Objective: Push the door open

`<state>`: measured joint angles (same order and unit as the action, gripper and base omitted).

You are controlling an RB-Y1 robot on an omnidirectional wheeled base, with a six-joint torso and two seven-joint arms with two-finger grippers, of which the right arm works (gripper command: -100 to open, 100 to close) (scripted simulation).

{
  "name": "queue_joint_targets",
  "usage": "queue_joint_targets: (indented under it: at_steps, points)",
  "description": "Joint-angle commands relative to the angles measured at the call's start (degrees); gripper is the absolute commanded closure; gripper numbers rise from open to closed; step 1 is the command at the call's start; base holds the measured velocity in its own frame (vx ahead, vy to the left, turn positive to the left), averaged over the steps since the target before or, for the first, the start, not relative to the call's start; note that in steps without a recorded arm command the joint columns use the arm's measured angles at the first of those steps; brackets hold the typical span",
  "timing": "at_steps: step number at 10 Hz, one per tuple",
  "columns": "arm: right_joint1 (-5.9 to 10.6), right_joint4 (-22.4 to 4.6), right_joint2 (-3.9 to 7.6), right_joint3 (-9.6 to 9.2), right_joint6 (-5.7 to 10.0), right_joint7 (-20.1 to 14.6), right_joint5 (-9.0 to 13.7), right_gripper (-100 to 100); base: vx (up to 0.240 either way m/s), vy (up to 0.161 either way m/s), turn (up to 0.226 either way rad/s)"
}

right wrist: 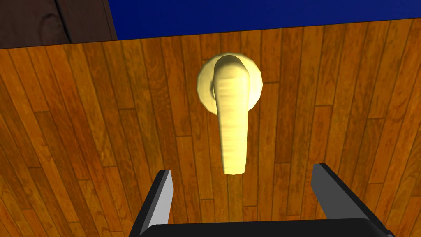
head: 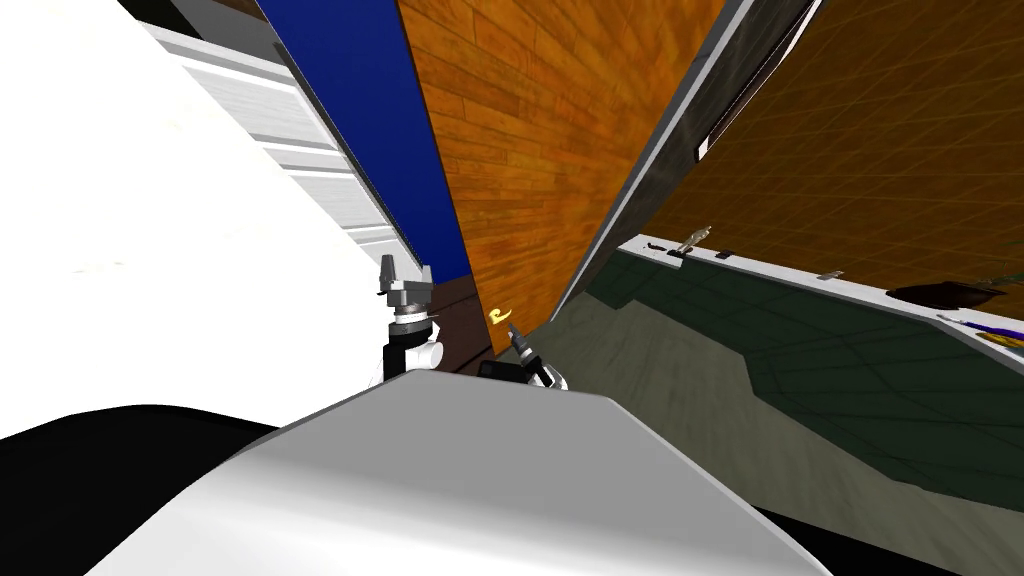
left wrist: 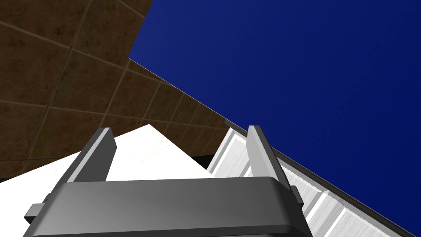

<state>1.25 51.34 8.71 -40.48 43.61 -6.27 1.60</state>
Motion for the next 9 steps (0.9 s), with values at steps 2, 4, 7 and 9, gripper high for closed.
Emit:
queue_joint_targets:
  at_steps: [2,4,7,9]
  points:
    - [-0.02,0.12,0.08,0.55,-0.39,0.08,0.18,-100,-0.165,-0.100,-0.060]
    - [0.17,-0.66,-0.39,0.75,0.07,0.32,0.14,-100,0.001,0.009,0.021]
    - [0.30,-1.27,-0.86,1.19,0.42,0.65,0.14,-100,0.166,0.124,0.022]
    - [0.39,-1.72,-1.21,1.51,0.68,0.90,0.13,-100,0.156,0.137,0.029]
